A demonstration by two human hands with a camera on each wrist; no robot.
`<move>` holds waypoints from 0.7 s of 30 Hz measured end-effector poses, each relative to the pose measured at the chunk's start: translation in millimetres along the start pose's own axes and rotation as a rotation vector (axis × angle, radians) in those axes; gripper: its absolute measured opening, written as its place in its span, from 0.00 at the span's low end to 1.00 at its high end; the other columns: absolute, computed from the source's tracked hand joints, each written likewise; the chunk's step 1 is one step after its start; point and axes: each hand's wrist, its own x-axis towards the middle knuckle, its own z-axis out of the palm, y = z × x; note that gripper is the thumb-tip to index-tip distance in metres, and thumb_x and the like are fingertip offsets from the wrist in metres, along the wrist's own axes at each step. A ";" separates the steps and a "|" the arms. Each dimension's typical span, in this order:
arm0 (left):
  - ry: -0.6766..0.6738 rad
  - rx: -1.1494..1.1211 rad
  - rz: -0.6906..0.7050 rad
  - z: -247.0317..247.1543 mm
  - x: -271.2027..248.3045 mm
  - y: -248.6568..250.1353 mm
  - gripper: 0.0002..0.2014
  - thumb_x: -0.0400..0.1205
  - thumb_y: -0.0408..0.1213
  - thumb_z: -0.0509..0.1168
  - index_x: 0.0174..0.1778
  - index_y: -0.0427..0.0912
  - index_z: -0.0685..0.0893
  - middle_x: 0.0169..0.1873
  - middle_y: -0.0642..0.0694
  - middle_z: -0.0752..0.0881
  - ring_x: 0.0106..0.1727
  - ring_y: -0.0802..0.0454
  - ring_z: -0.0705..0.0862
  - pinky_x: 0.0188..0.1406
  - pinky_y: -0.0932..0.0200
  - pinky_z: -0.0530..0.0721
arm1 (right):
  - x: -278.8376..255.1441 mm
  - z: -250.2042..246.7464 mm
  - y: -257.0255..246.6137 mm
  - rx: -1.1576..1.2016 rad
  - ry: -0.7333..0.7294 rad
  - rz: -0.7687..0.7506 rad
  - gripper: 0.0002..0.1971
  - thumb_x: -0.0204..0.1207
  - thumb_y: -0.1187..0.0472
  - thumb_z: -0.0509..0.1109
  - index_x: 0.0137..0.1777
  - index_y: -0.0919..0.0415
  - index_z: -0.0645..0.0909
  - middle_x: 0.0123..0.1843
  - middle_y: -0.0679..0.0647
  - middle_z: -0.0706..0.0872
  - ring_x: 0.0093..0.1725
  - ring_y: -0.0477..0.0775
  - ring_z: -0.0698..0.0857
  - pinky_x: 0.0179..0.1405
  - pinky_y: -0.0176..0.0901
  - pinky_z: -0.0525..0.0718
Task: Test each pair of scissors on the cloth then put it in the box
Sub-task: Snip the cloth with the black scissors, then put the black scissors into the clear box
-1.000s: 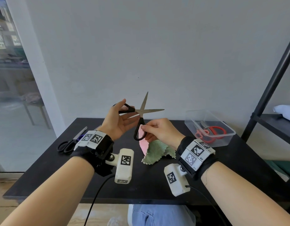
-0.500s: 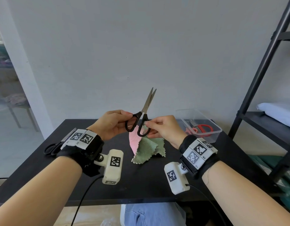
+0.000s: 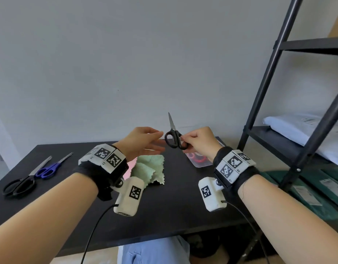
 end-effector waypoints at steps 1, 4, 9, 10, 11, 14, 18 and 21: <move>0.011 0.031 -0.008 7.2 6.7 1.4 0.12 0.83 0.37 0.66 0.59 0.34 0.81 0.51 0.35 0.89 0.51 0.41 0.90 0.51 0.51 0.89 | 5.9 -12.0 4.5 -0.060 0.019 0.037 0.09 0.78 0.70 0.69 0.45 0.79 0.85 0.32 0.62 0.85 0.22 0.48 0.85 0.21 0.35 0.83; 0.016 0.114 -0.027 28.6 27.8 3.4 0.10 0.84 0.34 0.65 0.57 0.32 0.81 0.50 0.34 0.88 0.46 0.41 0.88 0.50 0.51 0.88 | 24.9 -45.2 20.0 -0.219 0.079 0.075 0.10 0.75 0.68 0.70 0.43 0.78 0.86 0.39 0.71 0.89 0.29 0.58 0.87 0.36 0.51 0.89; -0.015 0.326 -0.036 61.6 65.5 -5.7 0.03 0.81 0.27 0.63 0.46 0.34 0.82 0.39 0.38 0.84 0.33 0.45 0.82 0.33 0.59 0.85 | 46.5 -82.1 40.1 -0.498 0.091 0.096 0.23 0.76 0.63 0.70 0.17 0.56 0.82 0.19 0.52 0.80 0.24 0.51 0.76 0.29 0.40 0.74; -0.019 0.367 -0.054 67.4 73.6 -9.4 0.03 0.81 0.27 0.63 0.44 0.34 0.82 0.37 0.38 0.83 0.31 0.45 0.81 0.31 0.59 0.84 | 50.7 -86.8 44.4 -0.527 0.094 0.104 0.27 0.76 0.63 0.70 0.13 0.55 0.77 0.16 0.48 0.75 0.23 0.49 0.72 0.29 0.39 0.71; -0.020 0.406 -0.068 69.5 77.4 -13.1 0.04 0.81 0.28 0.63 0.42 0.35 0.81 0.35 0.39 0.82 0.29 0.46 0.80 0.30 0.59 0.84 | 53.2 -87.5 47.2 -0.552 0.099 0.113 0.27 0.77 0.62 0.70 0.13 0.54 0.75 0.16 0.48 0.73 0.23 0.48 0.71 0.30 0.39 0.71; -0.026 0.463 -0.108 81.7 95.3 -25.2 0.05 0.83 0.34 0.62 0.46 0.35 0.80 0.39 0.38 0.81 0.33 0.46 0.83 0.37 0.56 0.88 | 65.5 -91.4 60.0 -0.609 0.103 0.137 0.25 0.78 0.62 0.69 0.17 0.56 0.71 0.19 0.49 0.71 0.22 0.49 0.71 0.26 0.39 0.69; -0.017 0.473 -0.153 95.1 109.5 -36.1 0.12 0.84 0.45 0.62 0.48 0.38 0.77 0.43 0.38 0.81 0.38 0.45 0.86 0.46 0.48 0.89 | 80.0 -89.4 76.3 -0.729 0.055 0.145 0.23 0.78 0.61 0.67 0.20 0.57 0.69 0.28 0.55 0.83 0.24 0.52 0.75 0.26 0.38 0.70; -0.036 0.476 -0.178 102.5 114.6 -39.4 0.15 0.83 0.49 0.63 0.41 0.39 0.77 0.43 0.38 0.82 0.41 0.43 0.88 0.46 0.49 0.90 | 86.9 -84.8 82.1 -0.806 0.037 0.141 0.18 0.79 0.60 0.66 0.26 0.59 0.74 0.37 0.58 0.88 0.32 0.56 0.82 0.29 0.39 0.73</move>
